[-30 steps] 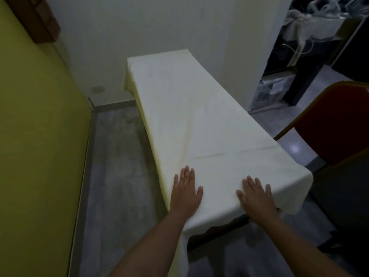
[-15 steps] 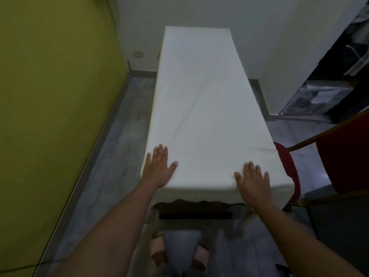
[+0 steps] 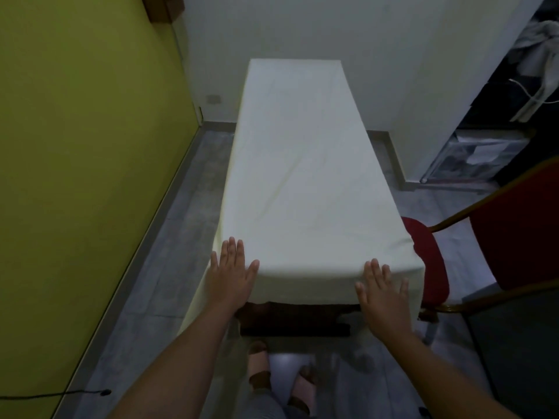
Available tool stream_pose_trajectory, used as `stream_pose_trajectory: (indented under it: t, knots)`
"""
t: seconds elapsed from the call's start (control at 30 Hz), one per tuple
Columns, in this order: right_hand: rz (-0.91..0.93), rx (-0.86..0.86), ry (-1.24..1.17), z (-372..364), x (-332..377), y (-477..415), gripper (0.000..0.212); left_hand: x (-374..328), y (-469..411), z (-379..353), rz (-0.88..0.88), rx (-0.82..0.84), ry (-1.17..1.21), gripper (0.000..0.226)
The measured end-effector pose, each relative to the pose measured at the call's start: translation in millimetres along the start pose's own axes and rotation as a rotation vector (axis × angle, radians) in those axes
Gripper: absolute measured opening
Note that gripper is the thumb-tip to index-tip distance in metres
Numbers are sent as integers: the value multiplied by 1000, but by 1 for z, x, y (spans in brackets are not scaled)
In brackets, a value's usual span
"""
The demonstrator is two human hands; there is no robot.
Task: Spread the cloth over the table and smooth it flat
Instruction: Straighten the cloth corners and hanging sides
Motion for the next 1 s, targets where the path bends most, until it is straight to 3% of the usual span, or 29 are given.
stream_pose_trajectory:
  t: [0.2,0.3,0.53,0.83,1.0]
  knots:
    - [-72,-71,15,10,7,-10,53,-10,-7,5,145,34,6,70]
    - [-19,-115,19,16,21,-41,54,-19,-38,6,157,17,19,69]
    - [21,56,-126,-18,49,-113,62,-29,-84,-21,79,97,38,69]
    - [56,34,-74,-25,32,-67,78,-30,-47,-16,88,69,27,76]
    - [62,31,-83,-17,19,-36,71,-34,-7,-5,44,-17,31,69]
Point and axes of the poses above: each hand's wrist, its own y-axis away from the middle knuckle, its own z-axis out of the back of the hand, x = y × z, the point moved 4 cm from there along -y, towards the middle knuckle, and after that the axes turned 15 degrees about -x, right-handed, at the moved point
